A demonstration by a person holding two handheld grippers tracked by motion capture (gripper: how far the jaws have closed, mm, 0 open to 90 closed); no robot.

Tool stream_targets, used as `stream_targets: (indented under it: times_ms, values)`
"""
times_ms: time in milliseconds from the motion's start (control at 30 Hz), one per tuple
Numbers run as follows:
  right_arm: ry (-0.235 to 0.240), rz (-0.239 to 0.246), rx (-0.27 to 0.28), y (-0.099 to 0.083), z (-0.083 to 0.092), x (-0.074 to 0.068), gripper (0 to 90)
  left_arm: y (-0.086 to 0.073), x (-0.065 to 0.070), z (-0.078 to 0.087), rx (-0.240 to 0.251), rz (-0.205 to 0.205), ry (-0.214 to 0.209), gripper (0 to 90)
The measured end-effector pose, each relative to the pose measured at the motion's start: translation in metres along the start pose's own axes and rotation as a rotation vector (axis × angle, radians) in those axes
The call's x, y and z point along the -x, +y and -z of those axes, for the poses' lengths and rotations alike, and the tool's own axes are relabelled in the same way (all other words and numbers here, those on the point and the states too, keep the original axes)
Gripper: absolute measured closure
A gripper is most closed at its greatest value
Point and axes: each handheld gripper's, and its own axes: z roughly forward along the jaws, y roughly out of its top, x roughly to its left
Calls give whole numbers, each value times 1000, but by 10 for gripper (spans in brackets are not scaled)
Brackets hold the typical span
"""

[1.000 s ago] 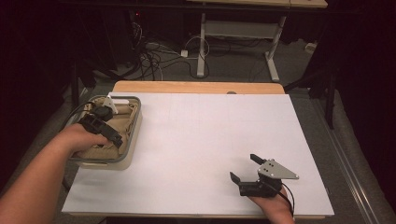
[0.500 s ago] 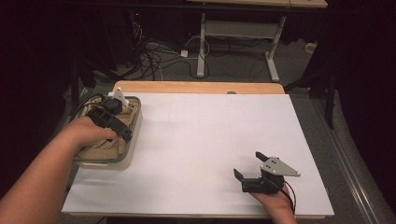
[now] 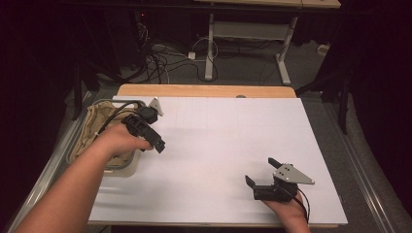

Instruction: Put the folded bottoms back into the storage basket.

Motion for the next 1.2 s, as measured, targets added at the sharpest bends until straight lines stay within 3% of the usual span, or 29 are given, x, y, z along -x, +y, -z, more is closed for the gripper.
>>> stream_targets:
  times_ms: [400, 600, 833, 1000, 1200]
  values:
    - [9, 10, 8, 0, 1, -3, 7, 19, 31, -63, 39, -89, 2, 0]
    - [14, 13, 11, 0, 1, -4, 7, 20, 35, -88, 115, -80, -37, 0]
    - [19, 15, 12, -1, 1, -6, 7, 12, 38, -108, 268, -76, -84, 0]
    - [22, 22, 18, -2, 1, -7, 7, 0, 44, -119, 409, -98, -89, 0]
    - [23, 24, 28, -3, 1, -10, 7, -21, 45, -130, 618, -117, -130, 0]
